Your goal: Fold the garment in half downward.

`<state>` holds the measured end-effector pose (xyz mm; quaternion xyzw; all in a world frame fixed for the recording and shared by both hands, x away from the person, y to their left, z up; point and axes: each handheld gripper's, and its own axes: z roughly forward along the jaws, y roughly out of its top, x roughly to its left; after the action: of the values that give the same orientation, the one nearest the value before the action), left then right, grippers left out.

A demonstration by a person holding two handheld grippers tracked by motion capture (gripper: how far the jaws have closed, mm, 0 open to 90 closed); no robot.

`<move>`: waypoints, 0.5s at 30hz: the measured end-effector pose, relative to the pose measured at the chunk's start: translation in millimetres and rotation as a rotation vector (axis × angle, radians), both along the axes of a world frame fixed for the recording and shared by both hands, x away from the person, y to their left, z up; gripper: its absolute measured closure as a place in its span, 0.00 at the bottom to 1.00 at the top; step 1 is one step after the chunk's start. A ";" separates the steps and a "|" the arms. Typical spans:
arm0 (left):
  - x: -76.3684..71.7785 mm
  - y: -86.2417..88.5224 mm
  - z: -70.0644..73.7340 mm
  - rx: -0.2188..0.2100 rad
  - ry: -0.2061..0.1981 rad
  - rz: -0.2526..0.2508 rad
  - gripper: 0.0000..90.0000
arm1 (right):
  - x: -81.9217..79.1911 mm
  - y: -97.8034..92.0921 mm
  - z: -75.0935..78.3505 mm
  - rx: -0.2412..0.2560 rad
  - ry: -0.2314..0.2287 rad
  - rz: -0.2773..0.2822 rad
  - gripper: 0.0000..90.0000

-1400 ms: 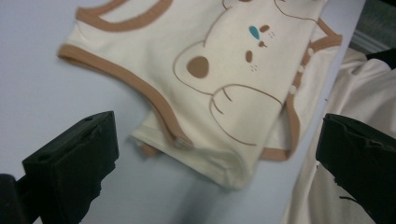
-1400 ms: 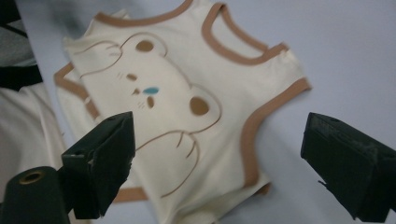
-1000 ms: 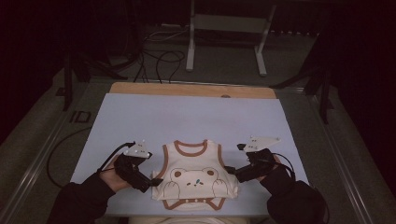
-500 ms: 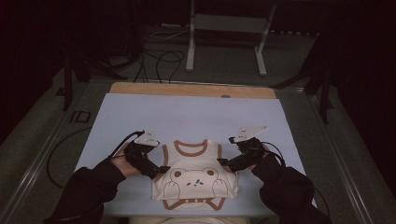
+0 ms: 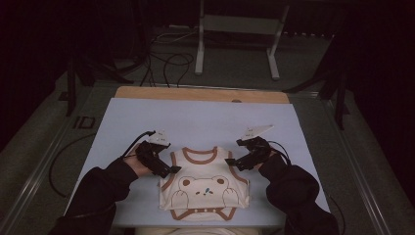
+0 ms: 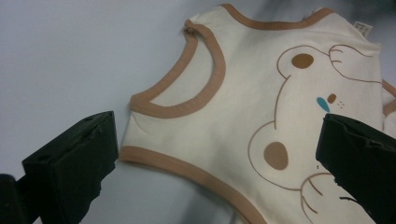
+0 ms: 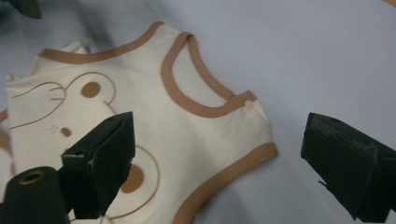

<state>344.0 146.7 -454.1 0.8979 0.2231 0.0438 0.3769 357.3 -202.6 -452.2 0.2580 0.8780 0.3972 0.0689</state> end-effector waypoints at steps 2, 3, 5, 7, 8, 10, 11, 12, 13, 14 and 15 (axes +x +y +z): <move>6.6 -0.7 -3.1 0.000 0.007 -0.003 0.00 | 4.8 0.6 -2.7 0.002 0.016 0.002 0.11; 8.8 -0.8 -4.4 0.005 0.009 -0.002 0.00 | 7.0 1.0 -4.0 -0.004 0.023 0.000 0.11; 12.2 -1.3 -7.8 0.003 0.015 -0.004 0.00 | 11.0 1.7 -7.3 -0.006 0.034 0.001 0.11; 15.9 -1.2 -11.9 0.005 0.023 -0.005 0.00 | 14.5 1.9 -10.7 -0.006 0.040 0.001 0.11; 15.9 -1.2 -11.9 0.005 0.023 -0.005 0.00 | 14.5 1.9 -10.7 -0.006 0.040 0.001 0.11; 20.3 -1.4 -16.9 0.018 0.028 -0.010 0.00 | 19.0 2.7 -16.0 -0.011 0.047 0.002 0.11; 21.5 -1.7 -18.3 0.023 0.026 -0.007 0.00 | 20.4 3.2 -17.7 -0.022 0.046 0.001 0.11; 22.8 -1.8 -19.6 0.023 0.029 -0.010 0.00 | 22.2 3.7 -19.2 -0.029 0.055 0.001 0.11; 24.2 -2.1 -20.9 0.028 0.030 -0.003 0.00 | 23.2 4.0 -20.3 -0.027 0.054 0.002 0.11; 25.4 -2.3 -22.2 0.032 0.028 -0.002 0.00 | 24.6 4.1 -21.4 -0.021 0.059 0.007 0.11; 25.4 -2.3 -22.2 0.032 0.028 -0.002 0.00 | 24.6 4.1 -21.4 -0.021 0.059 0.007 0.11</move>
<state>369.4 144.5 -476.3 0.9046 0.2266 0.0344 0.3594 381.9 -198.5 -473.6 0.2658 0.8847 0.3803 0.0443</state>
